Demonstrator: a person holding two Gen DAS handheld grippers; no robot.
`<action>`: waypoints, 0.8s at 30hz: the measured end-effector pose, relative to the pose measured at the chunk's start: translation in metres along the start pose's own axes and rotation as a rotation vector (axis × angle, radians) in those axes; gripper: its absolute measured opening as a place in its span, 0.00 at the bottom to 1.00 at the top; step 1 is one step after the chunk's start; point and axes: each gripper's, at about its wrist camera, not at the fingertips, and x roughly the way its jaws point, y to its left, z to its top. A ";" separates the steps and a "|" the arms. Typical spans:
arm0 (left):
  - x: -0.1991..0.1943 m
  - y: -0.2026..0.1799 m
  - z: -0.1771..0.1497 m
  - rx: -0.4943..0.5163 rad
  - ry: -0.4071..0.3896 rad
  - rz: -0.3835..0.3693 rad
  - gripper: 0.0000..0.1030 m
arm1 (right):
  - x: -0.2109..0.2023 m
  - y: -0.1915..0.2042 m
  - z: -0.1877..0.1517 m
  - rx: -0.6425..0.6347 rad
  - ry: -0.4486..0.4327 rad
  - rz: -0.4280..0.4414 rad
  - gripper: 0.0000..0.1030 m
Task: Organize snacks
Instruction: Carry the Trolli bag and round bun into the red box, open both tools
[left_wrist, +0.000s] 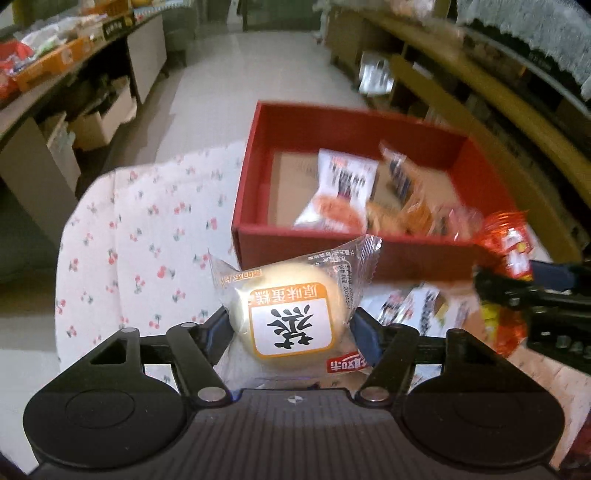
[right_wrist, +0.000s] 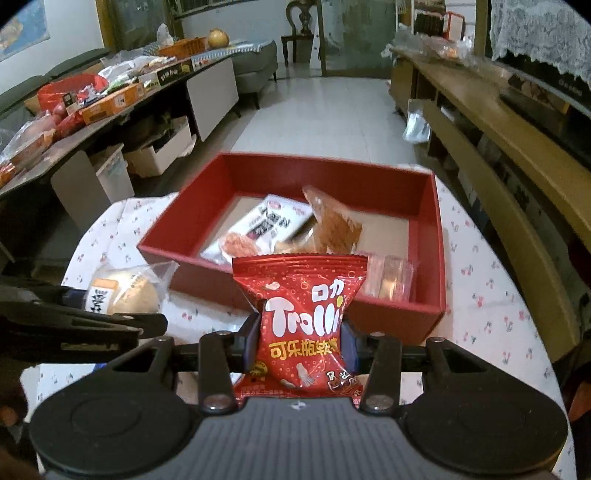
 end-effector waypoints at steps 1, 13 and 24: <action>-0.002 -0.002 0.003 0.003 -0.012 -0.003 0.71 | 0.000 0.001 0.003 -0.001 -0.008 -0.001 0.54; 0.015 -0.025 0.040 0.016 -0.067 -0.012 0.71 | 0.014 -0.002 0.035 0.014 -0.063 -0.043 0.53; 0.039 -0.026 0.066 0.002 -0.089 0.035 0.71 | 0.046 -0.016 0.062 0.055 -0.072 -0.060 0.53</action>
